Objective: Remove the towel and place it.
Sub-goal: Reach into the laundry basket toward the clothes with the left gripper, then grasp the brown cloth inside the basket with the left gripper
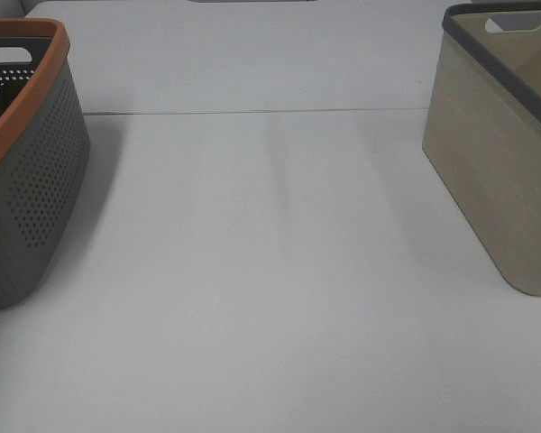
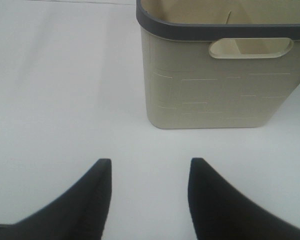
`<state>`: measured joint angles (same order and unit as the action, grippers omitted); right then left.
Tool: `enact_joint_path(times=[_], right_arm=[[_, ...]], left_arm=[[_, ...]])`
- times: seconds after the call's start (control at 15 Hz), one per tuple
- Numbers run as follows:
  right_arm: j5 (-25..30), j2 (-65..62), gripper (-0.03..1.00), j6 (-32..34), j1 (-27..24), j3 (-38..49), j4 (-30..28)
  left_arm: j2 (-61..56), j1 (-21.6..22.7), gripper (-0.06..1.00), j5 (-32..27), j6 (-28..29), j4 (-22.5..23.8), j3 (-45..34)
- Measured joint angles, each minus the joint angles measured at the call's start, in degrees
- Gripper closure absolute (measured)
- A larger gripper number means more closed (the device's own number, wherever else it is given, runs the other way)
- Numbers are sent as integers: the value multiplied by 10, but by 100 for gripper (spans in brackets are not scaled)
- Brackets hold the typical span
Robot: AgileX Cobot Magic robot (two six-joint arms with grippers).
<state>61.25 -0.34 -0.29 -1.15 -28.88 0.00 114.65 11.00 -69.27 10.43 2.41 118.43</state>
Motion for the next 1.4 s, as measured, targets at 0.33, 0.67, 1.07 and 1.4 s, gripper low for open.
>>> enact_joint_path(times=[0.33,0.67,1.07,1.4], right_arm=[[0,0,50,0,0,0,0],[0,0,50,0,0,0,0],[0,0,50,0,0,0,0],[0,0,50,0,0,0,0]], left_arm=[[46,31,29,-3,-40,-85,3],[81,31,29,-4,-42,-83,5],[113,30,29,6,-44,-85,6],[122,30,66,7,-44,-91,7]])
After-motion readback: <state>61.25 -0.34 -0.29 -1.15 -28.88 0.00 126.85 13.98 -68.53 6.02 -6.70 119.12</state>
